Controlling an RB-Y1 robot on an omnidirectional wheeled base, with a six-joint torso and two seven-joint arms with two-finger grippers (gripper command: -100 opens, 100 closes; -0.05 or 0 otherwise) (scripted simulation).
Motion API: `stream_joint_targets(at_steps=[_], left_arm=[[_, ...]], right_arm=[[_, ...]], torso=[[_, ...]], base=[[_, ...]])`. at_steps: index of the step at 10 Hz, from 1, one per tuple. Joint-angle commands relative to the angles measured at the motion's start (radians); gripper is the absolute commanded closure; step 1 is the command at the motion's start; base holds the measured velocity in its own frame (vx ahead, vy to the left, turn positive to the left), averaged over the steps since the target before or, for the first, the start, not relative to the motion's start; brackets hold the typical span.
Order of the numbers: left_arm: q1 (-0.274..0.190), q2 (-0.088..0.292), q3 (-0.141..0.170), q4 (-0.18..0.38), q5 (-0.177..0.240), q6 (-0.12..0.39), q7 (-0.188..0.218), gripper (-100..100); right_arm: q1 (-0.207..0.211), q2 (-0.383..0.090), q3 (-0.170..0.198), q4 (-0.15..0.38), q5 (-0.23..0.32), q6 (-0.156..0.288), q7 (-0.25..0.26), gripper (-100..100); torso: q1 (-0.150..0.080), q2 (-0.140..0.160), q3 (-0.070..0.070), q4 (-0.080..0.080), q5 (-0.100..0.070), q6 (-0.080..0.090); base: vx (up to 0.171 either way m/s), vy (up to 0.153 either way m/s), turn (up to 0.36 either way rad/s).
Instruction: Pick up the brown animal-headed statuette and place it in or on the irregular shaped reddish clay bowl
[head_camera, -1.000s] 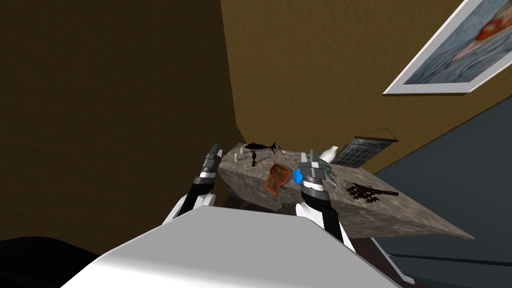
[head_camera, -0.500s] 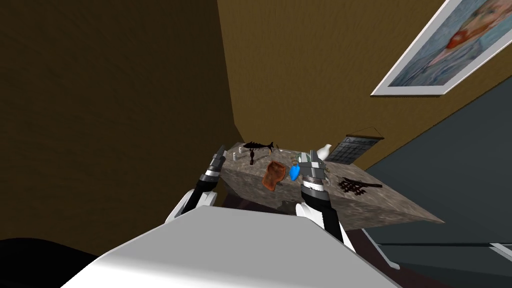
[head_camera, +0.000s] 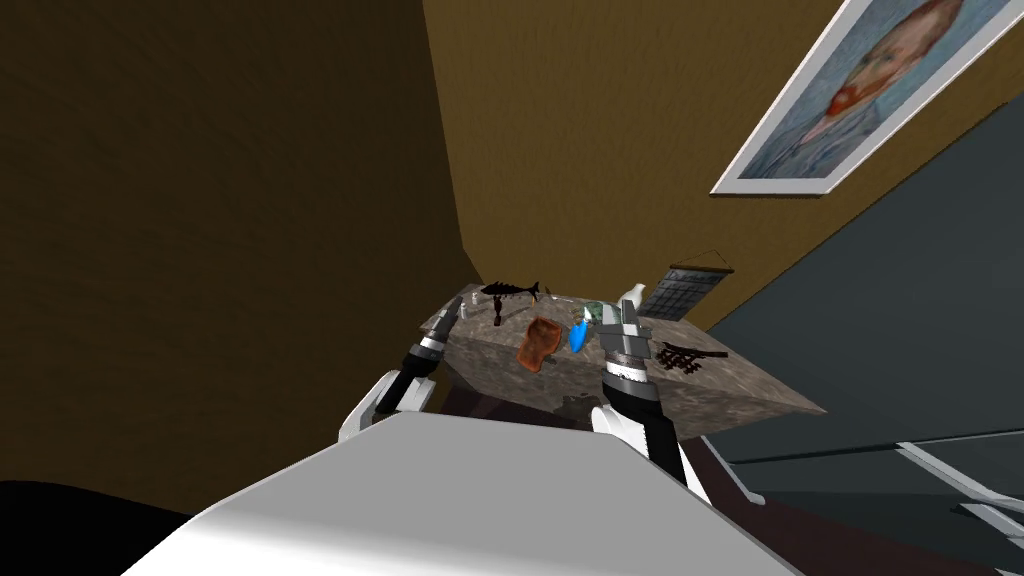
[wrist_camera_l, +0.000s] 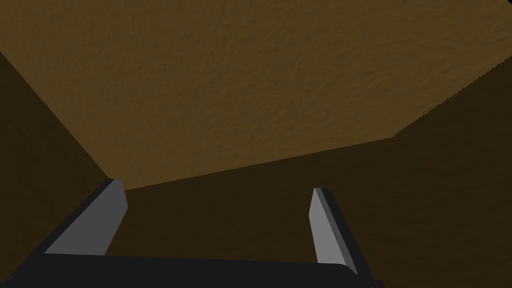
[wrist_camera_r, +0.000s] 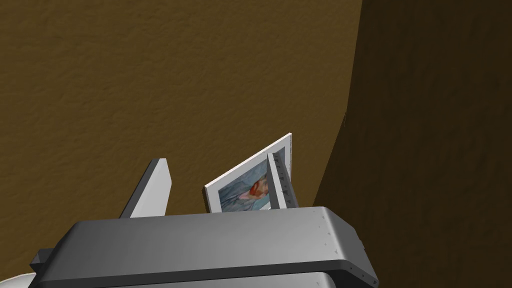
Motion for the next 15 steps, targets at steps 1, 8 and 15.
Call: stream_joint_targets(at_steps=[1,8,15], left_arm=[[-0.023,0.035,-0.005,0.035,-0.012,0.017,-0.012,-100],[-0.094,0.183,-0.020,0.205,-0.083,0.086,-0.050,-100],[-0.110,0.331,-0.015,0.360,-0.171,0.170,-0.059,-100]], right_arm=[[0.000,0.000,0.000,0.000,0.000,0.000,0.000,0],[0.000,0.000,0.000,0.000,0.000,0.000,0.000,0],[0.000,0.000,0.000,0.000,0.000,0.000,0.000,0]], torso=[[0.000,0.000,0.000,0.000,0.000,0.000],[0.000,-0.002,-0.001,0.000,0.000,0.000],[0.001,-0.006,-0.003,-0.001,0.000,0.000]], base=[[-0.045,-0.048,-0.114],[-0.022,-0.051,-0.120],[0.030,-0.045,-0.159]])
